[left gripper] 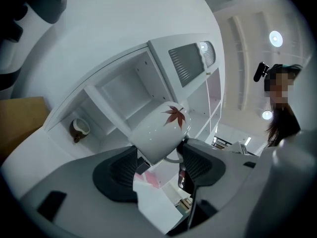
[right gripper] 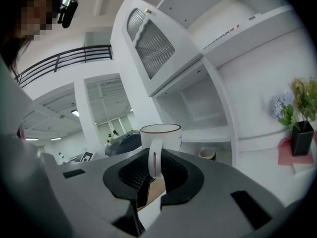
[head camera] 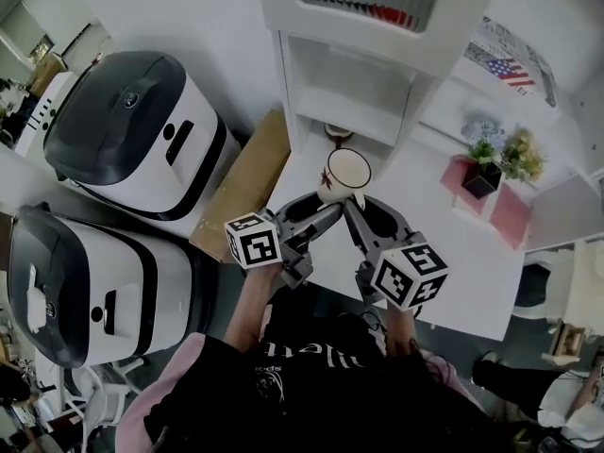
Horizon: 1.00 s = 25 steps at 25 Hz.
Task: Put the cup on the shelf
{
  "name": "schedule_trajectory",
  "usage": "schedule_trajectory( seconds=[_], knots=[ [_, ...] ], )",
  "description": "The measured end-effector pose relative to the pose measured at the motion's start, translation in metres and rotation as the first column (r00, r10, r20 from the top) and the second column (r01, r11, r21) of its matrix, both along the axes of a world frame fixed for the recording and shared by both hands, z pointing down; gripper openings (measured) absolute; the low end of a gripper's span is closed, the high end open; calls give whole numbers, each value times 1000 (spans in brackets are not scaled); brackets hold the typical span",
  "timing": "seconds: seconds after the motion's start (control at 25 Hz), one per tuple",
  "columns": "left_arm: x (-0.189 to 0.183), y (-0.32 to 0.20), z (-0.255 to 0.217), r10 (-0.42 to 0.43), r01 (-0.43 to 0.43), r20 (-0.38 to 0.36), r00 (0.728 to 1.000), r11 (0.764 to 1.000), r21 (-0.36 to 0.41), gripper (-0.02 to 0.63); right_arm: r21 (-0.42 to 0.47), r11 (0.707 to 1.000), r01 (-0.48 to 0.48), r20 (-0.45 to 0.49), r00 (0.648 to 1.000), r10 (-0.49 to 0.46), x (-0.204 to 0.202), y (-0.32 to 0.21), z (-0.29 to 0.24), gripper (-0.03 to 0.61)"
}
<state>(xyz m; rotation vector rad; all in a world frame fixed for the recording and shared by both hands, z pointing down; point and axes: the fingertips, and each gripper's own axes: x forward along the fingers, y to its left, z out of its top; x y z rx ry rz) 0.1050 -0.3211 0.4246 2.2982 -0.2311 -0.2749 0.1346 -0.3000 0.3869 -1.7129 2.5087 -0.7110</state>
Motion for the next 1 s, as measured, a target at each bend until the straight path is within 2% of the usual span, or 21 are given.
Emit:
schedule_trajectory(
  seconds=[0.12, 0.24, 0.44, 0.64, 0.88, 1.0],
  knots=[
    [1, -10, -4, 38, -38, -28, 999, 999, -4, 287, 4, 999, -41, 25, 999, 41, 4, -11, -4, 87],
    [1, -23, -4, 63, -63, -37, 997, 998, 2, 287, 12, 997, -79, -1, 997, 79, 7, -25, -8, 87],
    [-4, -46, 3, 76, -76, -6, 997, 997, 11, 287, 26, 991, -133, -25, 991, 134, 16, -54, -16, 87],
    [-12, -56, 9, 97, -98, 32, 995, 995, 36, 287, 41, 988, -151, -97, 983, 155, 22, -90, -20, 87],
    [-18, -63, 5, 134, -134, -20, 991, 991, 15, 285, 30, 984, -176, -141, 974, 178, 31, -140, -13, 87],
    [-24, -68, 8, 130, -130, 3, 992, 991, 34, 282, 27, 982, -189, -162, 968, 191, 34, -164, -6, 87]
  ],
)
